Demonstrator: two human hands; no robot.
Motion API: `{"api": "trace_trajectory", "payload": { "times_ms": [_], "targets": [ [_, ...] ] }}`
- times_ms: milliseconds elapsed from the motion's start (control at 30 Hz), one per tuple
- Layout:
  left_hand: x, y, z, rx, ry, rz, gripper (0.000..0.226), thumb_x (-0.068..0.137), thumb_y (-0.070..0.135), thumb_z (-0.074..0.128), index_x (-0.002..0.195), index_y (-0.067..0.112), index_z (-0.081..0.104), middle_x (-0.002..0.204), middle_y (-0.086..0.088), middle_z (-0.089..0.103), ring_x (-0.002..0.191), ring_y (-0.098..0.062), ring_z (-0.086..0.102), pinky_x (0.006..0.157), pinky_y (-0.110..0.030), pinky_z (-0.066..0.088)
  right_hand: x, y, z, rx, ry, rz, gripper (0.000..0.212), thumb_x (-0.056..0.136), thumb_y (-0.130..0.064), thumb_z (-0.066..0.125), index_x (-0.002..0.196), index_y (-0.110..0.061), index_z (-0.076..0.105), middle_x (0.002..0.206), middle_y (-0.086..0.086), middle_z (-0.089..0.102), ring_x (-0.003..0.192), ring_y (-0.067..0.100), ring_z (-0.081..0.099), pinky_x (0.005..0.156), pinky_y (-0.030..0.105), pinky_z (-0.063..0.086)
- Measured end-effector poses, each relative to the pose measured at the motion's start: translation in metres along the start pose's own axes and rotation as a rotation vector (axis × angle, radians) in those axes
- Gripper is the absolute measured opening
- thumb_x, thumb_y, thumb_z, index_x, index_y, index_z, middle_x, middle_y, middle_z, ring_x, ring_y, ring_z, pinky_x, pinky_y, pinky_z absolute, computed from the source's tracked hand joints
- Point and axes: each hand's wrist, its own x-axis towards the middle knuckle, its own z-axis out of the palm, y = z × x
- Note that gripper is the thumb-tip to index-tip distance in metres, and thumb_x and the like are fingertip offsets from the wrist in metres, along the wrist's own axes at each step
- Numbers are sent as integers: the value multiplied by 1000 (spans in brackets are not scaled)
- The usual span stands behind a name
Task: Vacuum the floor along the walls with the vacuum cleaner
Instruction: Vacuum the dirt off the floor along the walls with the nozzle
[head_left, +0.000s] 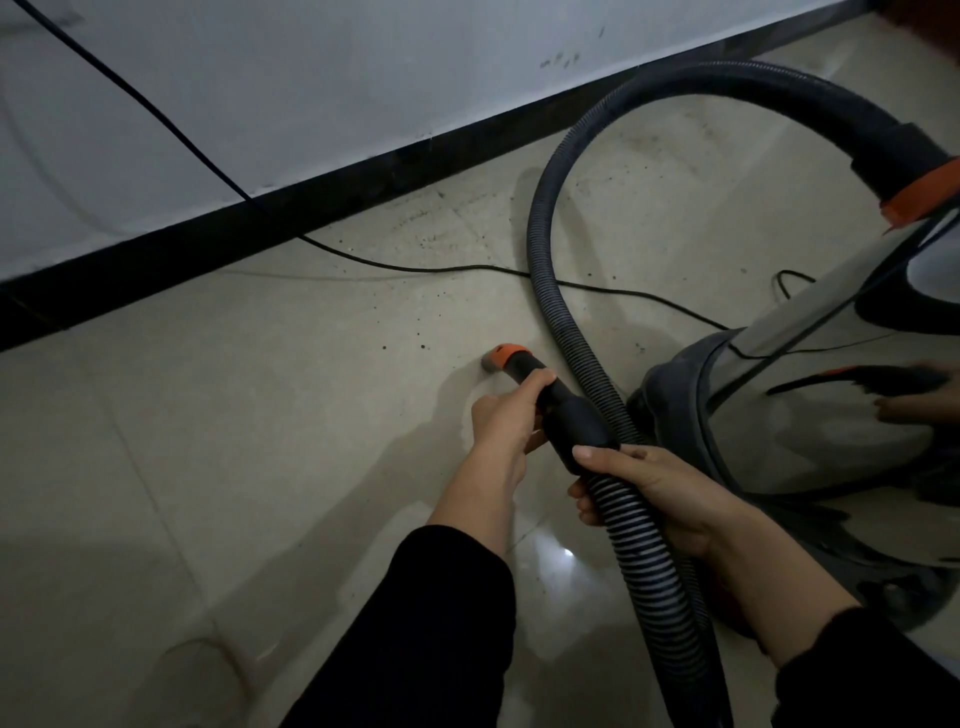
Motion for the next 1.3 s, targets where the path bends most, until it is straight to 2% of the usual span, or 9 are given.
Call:
{"api": "trace_trajectory", "payload": {
  "times_ms": [167,333,600,700,800,867,967,1167,1300],
  "targets": [
    [1,2,-3,-3,-2,-10,24,80,28,79,88,10,64,87,-7,71,81,-17,69,70,-28,59,3,-2,1,-32,-5,-2,46,68,-23,76,102,4,61,78,17,68,66,23,66,61,31,57],
    [1,4,-7,-9,20,-8,30,78,30,80,93,8,65,90,-8,72,87,-20,70,81,-34,59,6,-4,3,-63,-26,4,49,68,-24,76,105,4,60,80,17,69,68,24,66,62,31,57],
    [-2,8,-18,-40,41,9,38,77,31,81,102,7,65,96,-9,71,86,-18,68,70,-28,59,4,-9,16,-153,-16,4,59,61,-29,80,107,4,63,82,15,70,71,24,68,67,33,56],
    [-5,9,-18,-45,26,1,36,79,30,80,101,8,63,91,-7,69,80,-15,67,63,-25,57,-1,-7,21,-341,128,-116,65,62,-31,84,116,-4,60,88,12,71,74,24,71,68,34,57],
    [-6,6,-16,-33,11,-3,37,79,30,80,104,8,64,93,-8,70,80,-14,67,69,-27,59,-3,1,27,-773,380,-336,73,67,-39,83,128,-19,48,100,2,67,83,15,68,76,35,58],
    [-6,5,-16,-39,14,0,40,78,30,81,107,6,65,94,-9,71,81,-15,67,70,-28,59,-4,4,31,-906,472,-458,72,69,-41,82,129,-21,48,101,-3,66,86,12,65,78,35,58],
    [-4,4,-17,-46,27,17,40,78,30,81,105,5,65,92,-8,71,83,-17,69,71,-28,59,-5,3,29,-906,465,-513,67,70,-38,83,128,-20,54,95,-4,67,81,9,65,73,32,58],
    [-6,1,-17,-25,29,29,29,78,29,81,89,7,65,81,-8,72,75,-17,71,65,-25,59,-8,-1,16,-839,421,-424,68,65,-35,87,125,-18,60,88,-5,68,75,8,67,65,22,55],
    [-9,0,-15,-38,20,26,30,78,28,81,92,5,66,79,-8,72,70,-15,71,62,-24,59,-8,-1,10,-769,418,-401,67,62,-35,89,120,-18,63,84,-5,70,72,10,69,68,29,59]
  ]
}}
